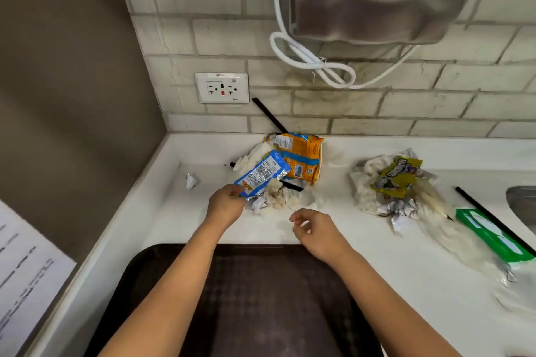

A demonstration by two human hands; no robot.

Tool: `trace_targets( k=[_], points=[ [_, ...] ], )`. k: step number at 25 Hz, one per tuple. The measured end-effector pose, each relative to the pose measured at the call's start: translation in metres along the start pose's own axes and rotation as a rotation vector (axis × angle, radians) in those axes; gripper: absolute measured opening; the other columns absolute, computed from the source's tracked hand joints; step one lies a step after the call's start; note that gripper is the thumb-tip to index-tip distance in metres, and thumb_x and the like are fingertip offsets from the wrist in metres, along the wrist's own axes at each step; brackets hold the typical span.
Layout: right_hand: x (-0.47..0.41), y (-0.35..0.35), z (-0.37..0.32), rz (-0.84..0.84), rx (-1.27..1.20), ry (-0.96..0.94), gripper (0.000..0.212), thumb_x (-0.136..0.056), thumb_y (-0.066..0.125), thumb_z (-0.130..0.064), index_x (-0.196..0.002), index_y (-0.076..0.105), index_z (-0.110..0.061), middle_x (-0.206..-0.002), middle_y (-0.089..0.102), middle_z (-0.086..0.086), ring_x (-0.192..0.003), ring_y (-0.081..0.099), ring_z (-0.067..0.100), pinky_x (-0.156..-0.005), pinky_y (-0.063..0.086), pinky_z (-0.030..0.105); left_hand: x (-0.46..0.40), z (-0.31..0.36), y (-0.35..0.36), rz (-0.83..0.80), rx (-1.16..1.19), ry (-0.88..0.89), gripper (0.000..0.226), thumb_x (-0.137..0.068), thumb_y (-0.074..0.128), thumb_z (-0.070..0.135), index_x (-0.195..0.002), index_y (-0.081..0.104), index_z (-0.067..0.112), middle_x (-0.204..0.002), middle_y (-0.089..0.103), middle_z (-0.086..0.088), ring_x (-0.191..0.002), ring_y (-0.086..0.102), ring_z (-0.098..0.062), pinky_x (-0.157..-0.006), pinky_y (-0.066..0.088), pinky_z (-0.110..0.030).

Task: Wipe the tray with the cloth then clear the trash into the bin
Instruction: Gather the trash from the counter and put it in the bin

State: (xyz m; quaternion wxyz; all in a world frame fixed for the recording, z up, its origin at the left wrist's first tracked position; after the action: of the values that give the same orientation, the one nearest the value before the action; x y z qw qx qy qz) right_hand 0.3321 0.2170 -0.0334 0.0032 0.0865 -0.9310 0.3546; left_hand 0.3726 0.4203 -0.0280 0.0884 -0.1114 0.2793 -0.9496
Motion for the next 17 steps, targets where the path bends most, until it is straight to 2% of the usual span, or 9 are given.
trace_targets(
  k=[3, 5, 8, 9, 11, 14, 17],
  points=[
    [-0.047, 0.025, -0.014, -0.035, 0.173, -0.084, 0.025, -0.087, 0.055, -0.017, -0.112, 0.061, -0.013, -0.119, 0.055, 0.008, -0.104, 0.055, 0.024, -0.089, 0.044, 0.026, -0.042, 0.014, 0.008, 0.038, -0.193, 0.111, 0.034, -0.084, 0.054, 0.009, -0.116, 0.062, 0.013, -0.123, 0.06, -0.01, -0.109, 0.059, -0.026, -0.077, 0.042, -0.022],
    [-0.07, 0.038, -0.024, -0.007, 0.269, -0.121, 0.033, -0.088, 0.053, -0.021, -0.121, 0.056, -0.015, -0.132, 0.046, 0.011, -0.121, 0.044, 0.03, -0.099, 0.04, 0.032, -0.063, 0.012, 0.019, 0.029, -0.226, 0.13, 0.041, -0.084, 0.054, 0.011, -0.125, 0.055, 0.016, -0.131, 0.051, -0.011, -0.117, 0.053, -0.026, -0.088, 0.043, -0.027],
    [-0.091, 0.053, -0.02, -0.032, 0.42, -0.064, 0.054, -0.091, 0.049, -0.035, -0.142, 0.031, -0.027, -0.152, 0.022, 0.005, -0.135, 0.023, 0.032, -0.107, 0.029, 0.037, -0.082, -0.001, 0.033, -0.004, -0.357, 0.056, 0.063, -0.084, 0.061, 0.029, -0.14, 0.034, 0.023, -0.134, 0.042, -0.011, -0.124, 0.045, -0.028, -0.098, 0.038, -0.037],
    [-0.095, 0.057, -0.014, -0.055, 0.485, -0.051, 0.055, -0.091, 0.047, -0.038, -0.143, 0.028, -0.03, -0.154, 0.019, 0.002, -0.137, 0.02, 0.032, -0.108, 0.028, 0.039, -0.086, -0.003, 0.034, 0.008, -0.432, 0.038, 0.068, -0.082, 0.064, 0.035, -0.141, 0.031, 0.026, -0.131, 0.043, -0.01, -0.123, 0.046, -0.029, -0.098, 0.037, -0.038],
    [-0.099, 0.058, -0.008, -0.049, 0.542, -0.07, 0.047, -0.092, 0.047, -0.034, -0.137, 0.039, -0.03, -0.15, 0.029, 0.0, -0.134, 0.025, 0.03, -0.107, 0.028, 0.036, -0.089, -0.004, 0.032, 0.047, -0.453, 0.022, 0.069, -0.08, 0.066, 0.035, -0.139, 0.031, 0.028, -0.126, 0.046, -0.01, -0.118, 0.049, -0.029, -0.095, 0.037, -0.039],
    [-0.093, 0.055, -0.006, -0.013, 0.439, -0.079, 0.04, -0.091, 0.048, -0.018, -0.13, 0.049, -0.025, -0.14, 0.042, 0.002, -0.128, 0.033, 0.029, -0.104, 0.032, 0.032, -0.084, -0.008, 0.024, 0.1, -0.41, 0.045, 0.056, -0.085, 0.059, 0.028, -0.136, 0.036, 0.027, -0.122, 0.053, -0.008, -0.113, 0.053, -0.028, -0.091, 0.037, -0.036],
    [-0.083, 0.047, -0.004, 0.02, 0.359, -0.062, 0.039, -0.089, 0.045, -0.007, -0.126, 0.052, -0.019, -0.132, 0.047, 0.009, -0.122, 0.042, 0.029, -0.099, 0.04, 0.032, -0.073, -0.009, 0.01, 0.185, -0.518, 0.092, 0.04, -0.091, 0.048, 0.025, -0.131, 0.044, 0.027, -0.121, 0.058, -0.004, -0.11, 0.056, -0.026, -0.089, 0.037, -0.035]
  ],
)
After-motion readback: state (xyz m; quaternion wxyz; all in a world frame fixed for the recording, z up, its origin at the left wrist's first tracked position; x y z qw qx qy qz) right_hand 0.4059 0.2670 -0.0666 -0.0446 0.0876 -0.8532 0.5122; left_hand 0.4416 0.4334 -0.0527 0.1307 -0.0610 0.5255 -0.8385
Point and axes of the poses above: each hand's wrist, its own x-axis away from the middle knuckle, its own y-axis out of the palm, z = x × y, the point moved 8 cm from there along -x, towards the middle knuckle
